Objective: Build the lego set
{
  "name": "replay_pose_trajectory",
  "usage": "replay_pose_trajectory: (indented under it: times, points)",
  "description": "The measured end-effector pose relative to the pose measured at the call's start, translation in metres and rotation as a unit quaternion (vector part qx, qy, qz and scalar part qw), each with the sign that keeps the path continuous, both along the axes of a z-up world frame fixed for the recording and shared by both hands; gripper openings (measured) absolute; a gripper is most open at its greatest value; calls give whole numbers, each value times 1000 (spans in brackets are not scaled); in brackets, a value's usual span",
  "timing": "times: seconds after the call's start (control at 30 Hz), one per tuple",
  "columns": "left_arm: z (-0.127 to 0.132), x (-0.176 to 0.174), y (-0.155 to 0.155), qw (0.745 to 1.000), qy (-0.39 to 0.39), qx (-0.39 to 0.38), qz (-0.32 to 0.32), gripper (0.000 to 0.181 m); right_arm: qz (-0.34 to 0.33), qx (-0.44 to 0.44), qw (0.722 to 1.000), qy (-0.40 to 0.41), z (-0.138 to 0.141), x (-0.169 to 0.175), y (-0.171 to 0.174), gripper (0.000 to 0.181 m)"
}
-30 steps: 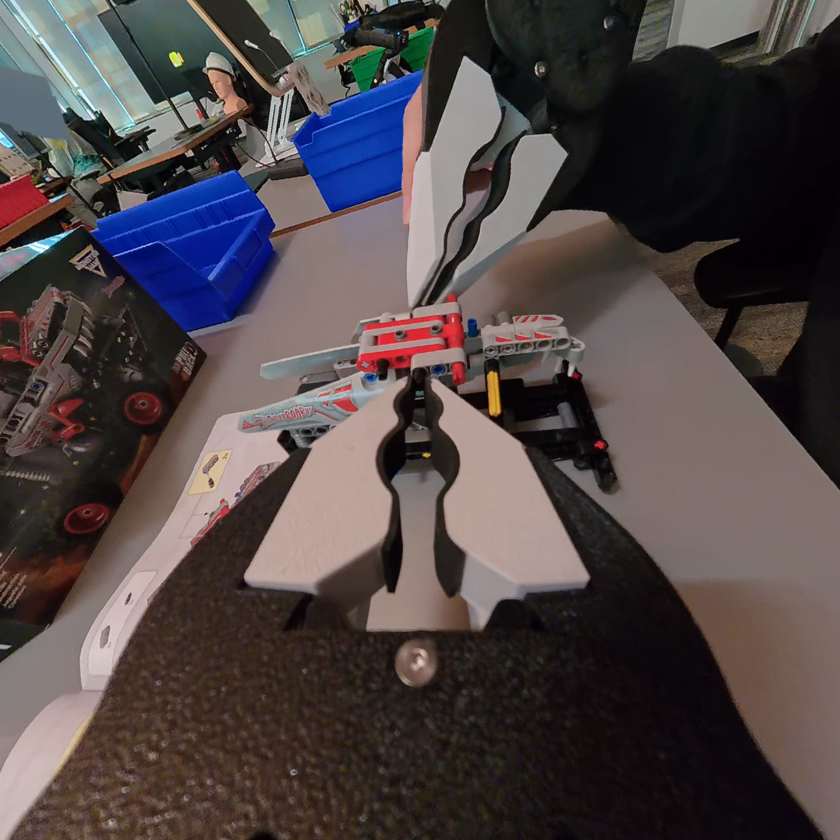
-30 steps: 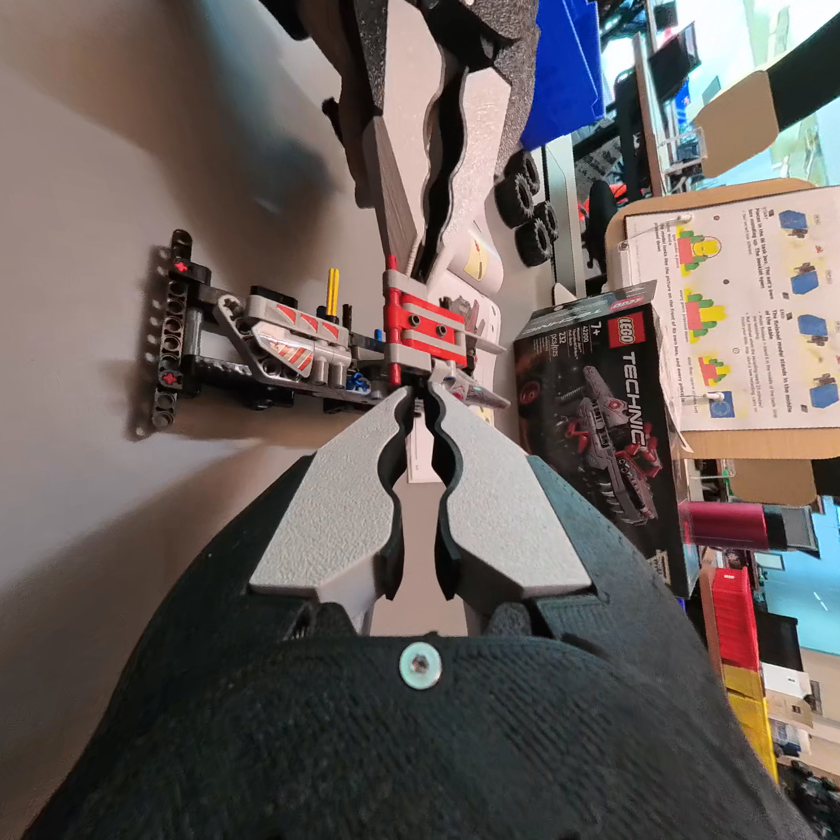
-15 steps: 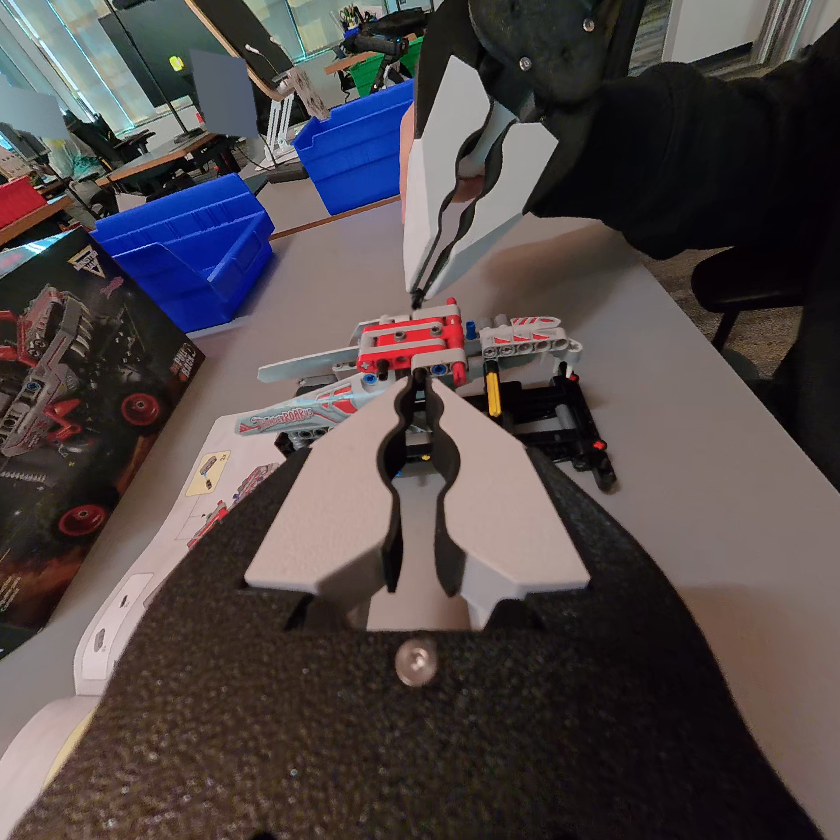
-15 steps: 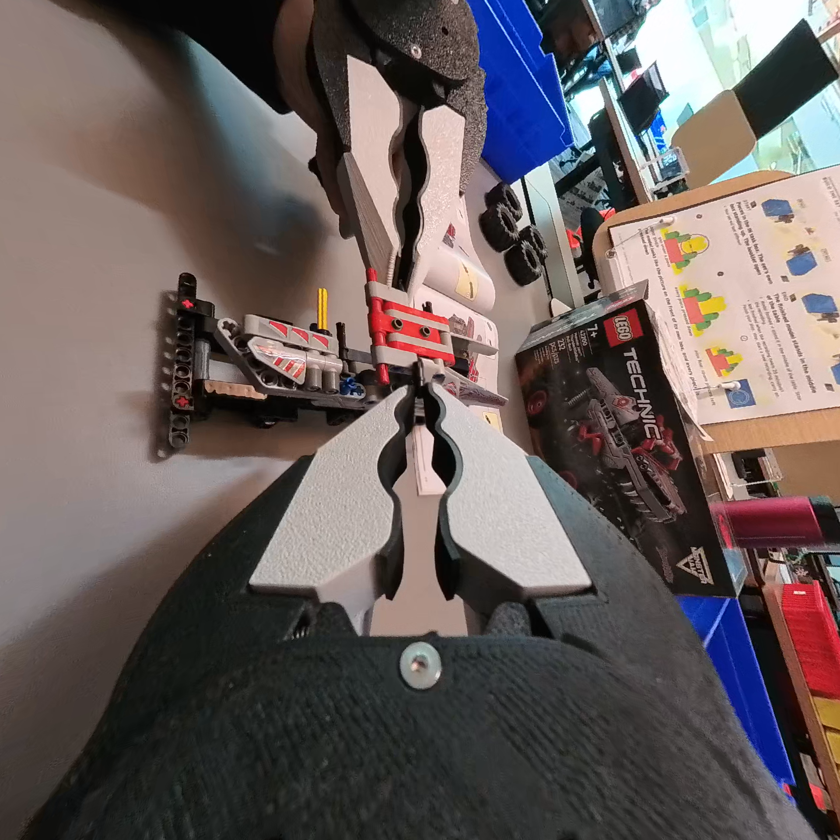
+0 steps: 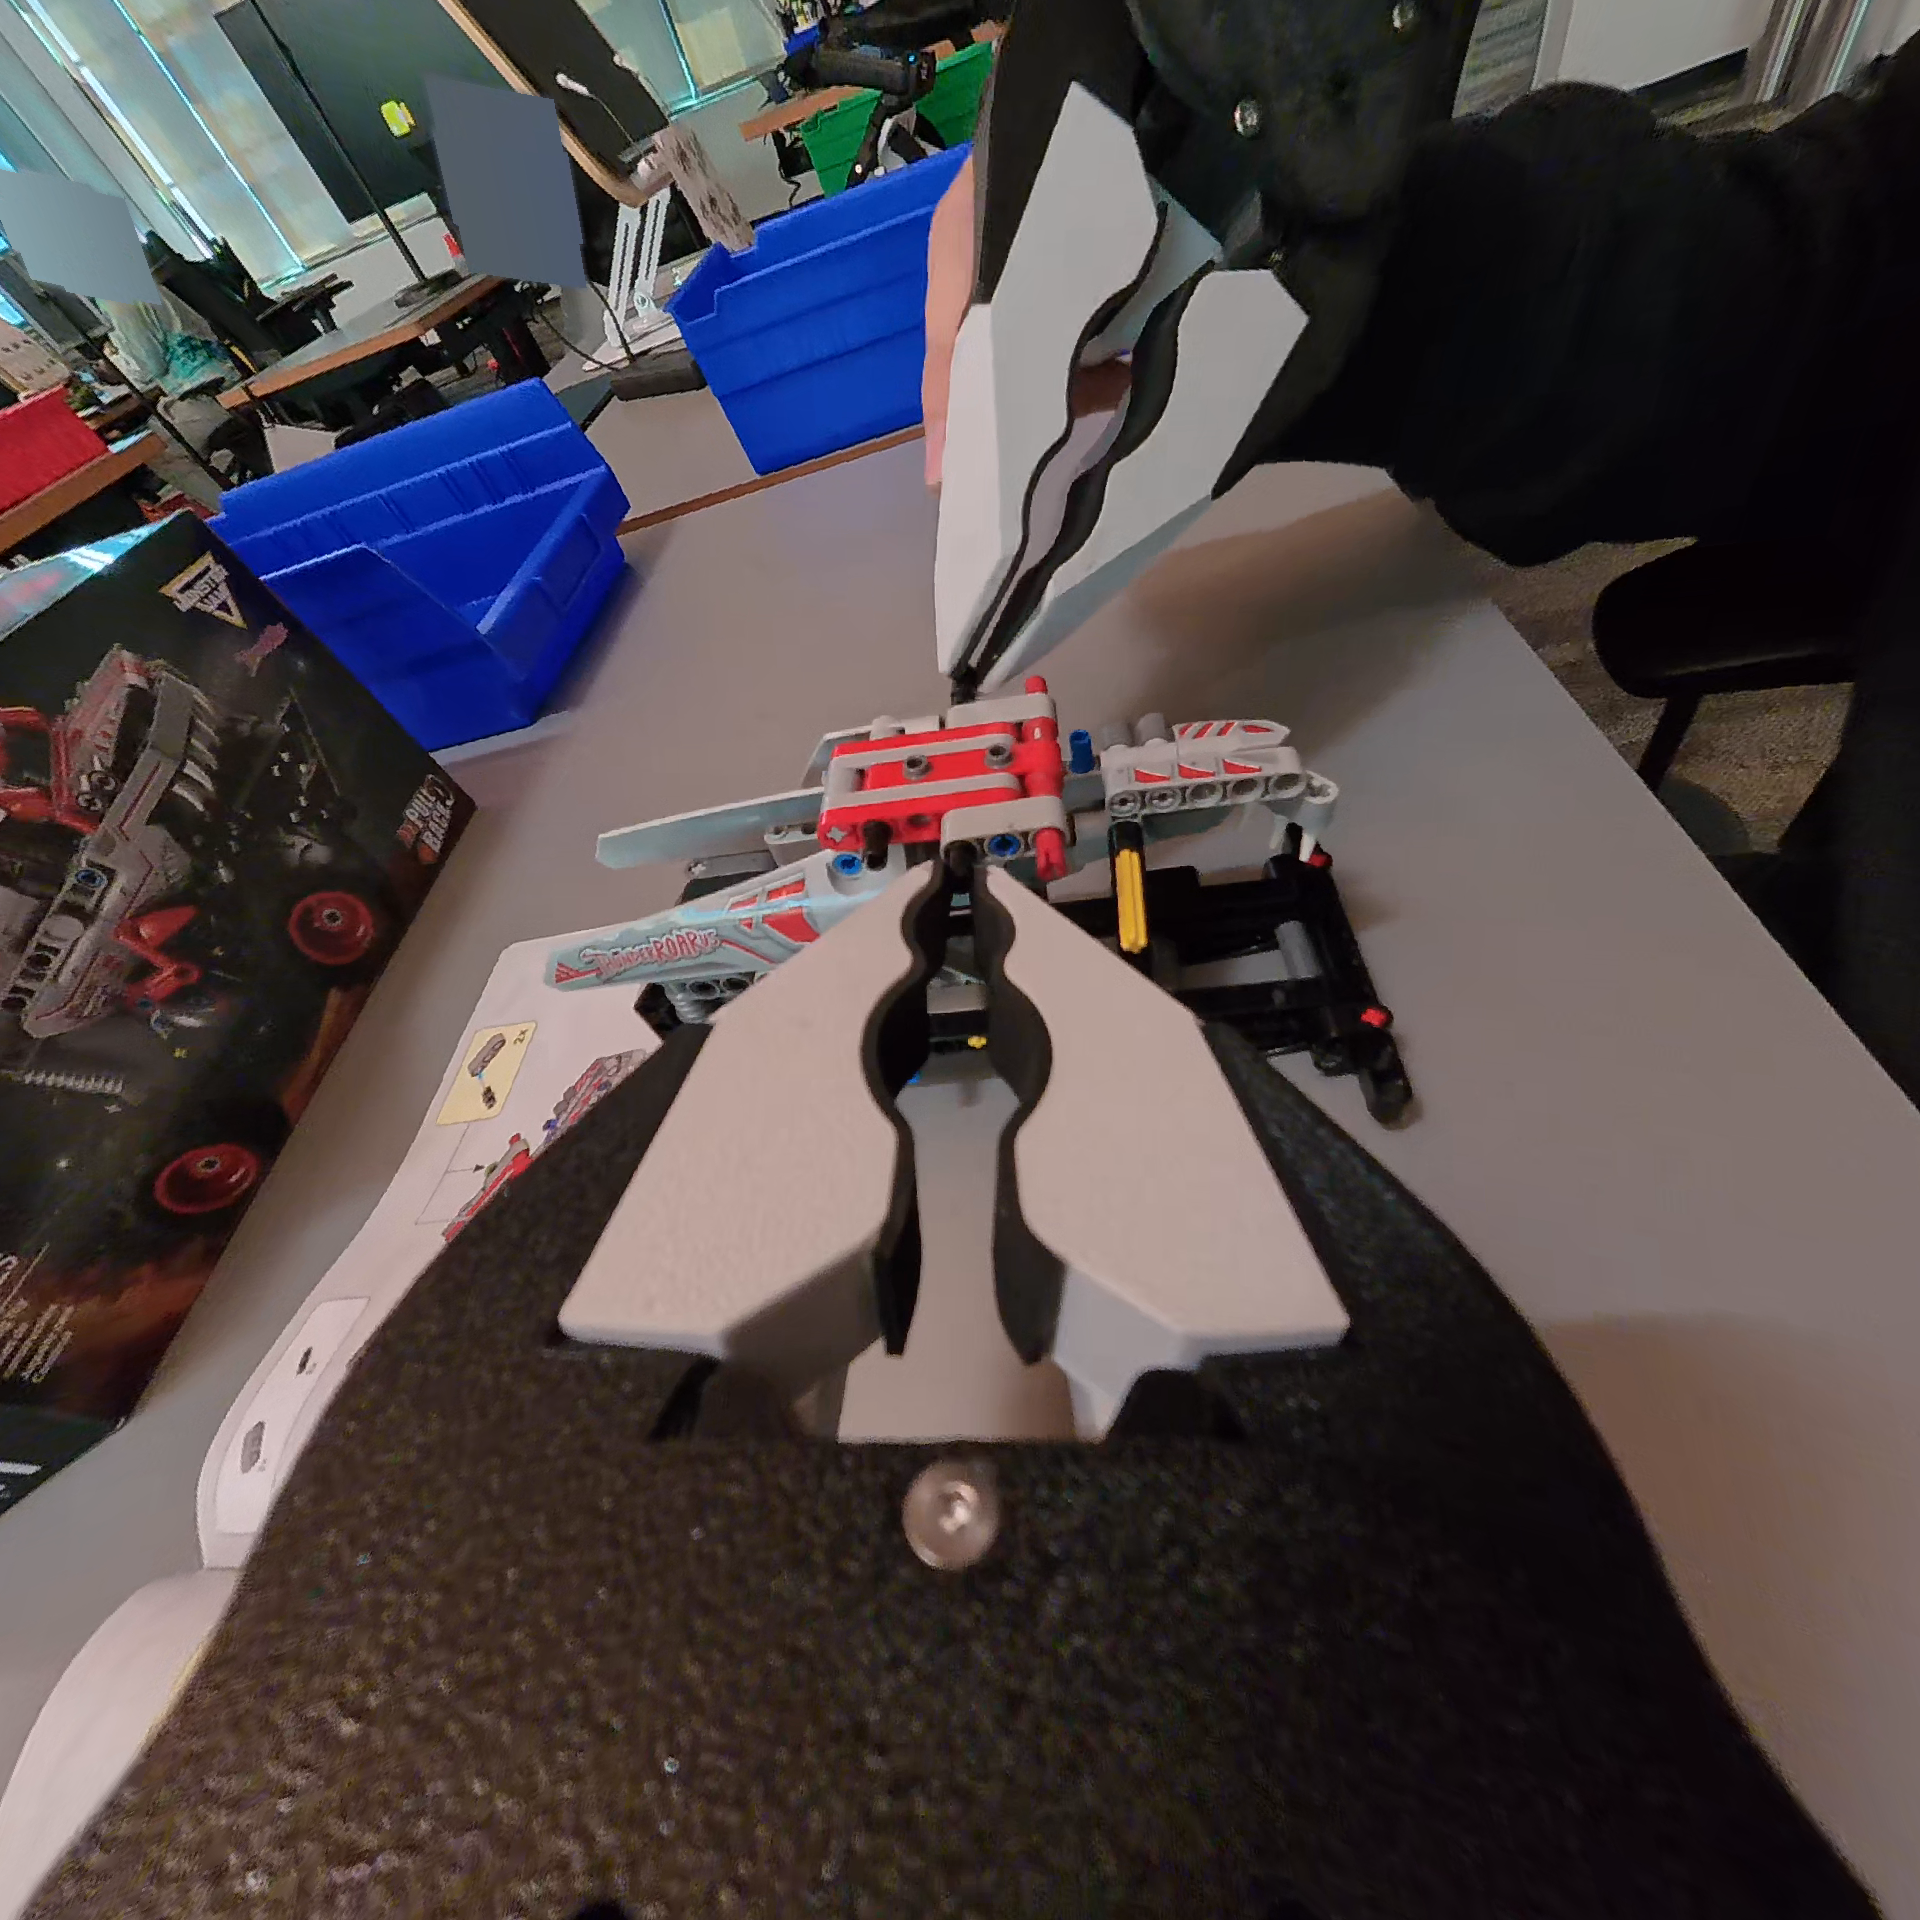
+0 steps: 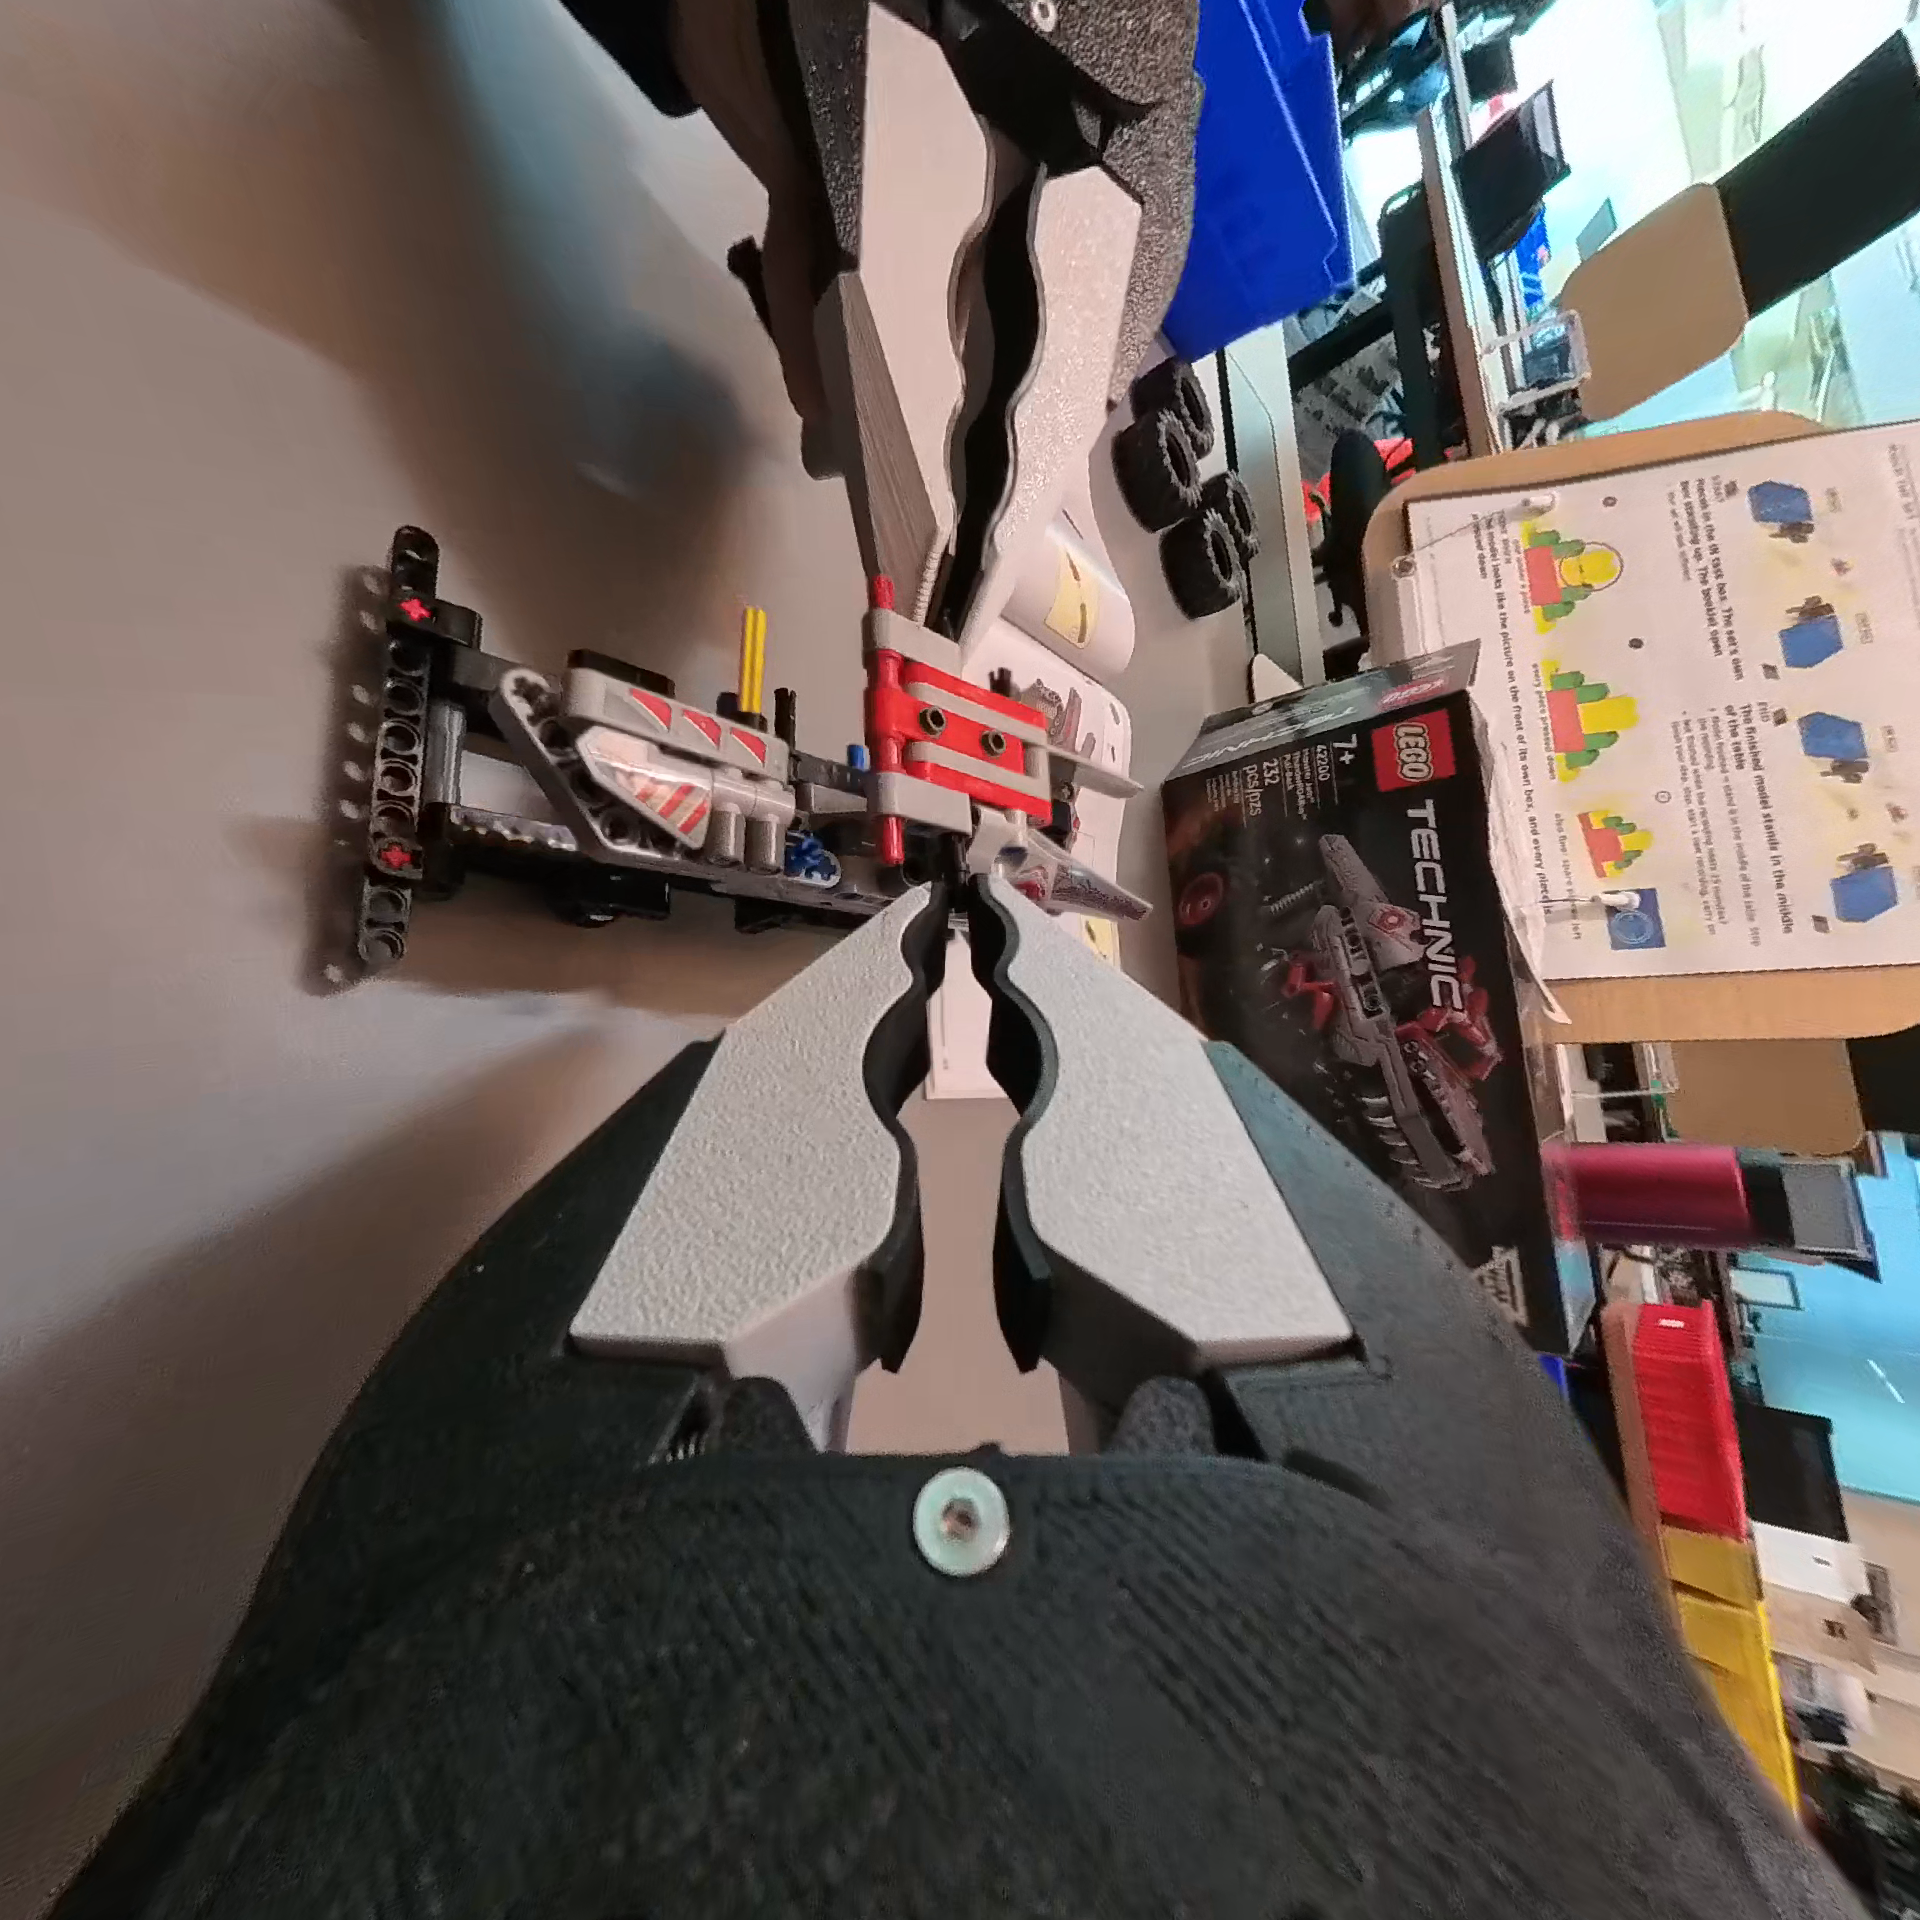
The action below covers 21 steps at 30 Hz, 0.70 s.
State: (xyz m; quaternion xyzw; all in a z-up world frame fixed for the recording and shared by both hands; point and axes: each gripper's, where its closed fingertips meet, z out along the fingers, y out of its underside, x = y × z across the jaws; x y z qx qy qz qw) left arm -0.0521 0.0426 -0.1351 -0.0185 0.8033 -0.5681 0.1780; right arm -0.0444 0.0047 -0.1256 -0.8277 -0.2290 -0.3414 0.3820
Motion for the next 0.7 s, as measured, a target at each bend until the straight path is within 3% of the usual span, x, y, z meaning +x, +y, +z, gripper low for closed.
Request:
replay_pose_trajectory:
  times: [0.03,0.37,0.53,0.7]
  points:
    - [0,0,0,1000,-1,1,1,1,0,-3,1000,-2,1,-1,0,3]
    - [0,2,1,1000,12,-6,0,1,3,40,996,76,-1,3,2,3]
    - [0,2,3,1000,5,-1,2,1,4,31,999,32,3,2,3,2]
    - [-1,3,3,1000,8,-1,1,1,18,43,998,42,3,3,4,2]
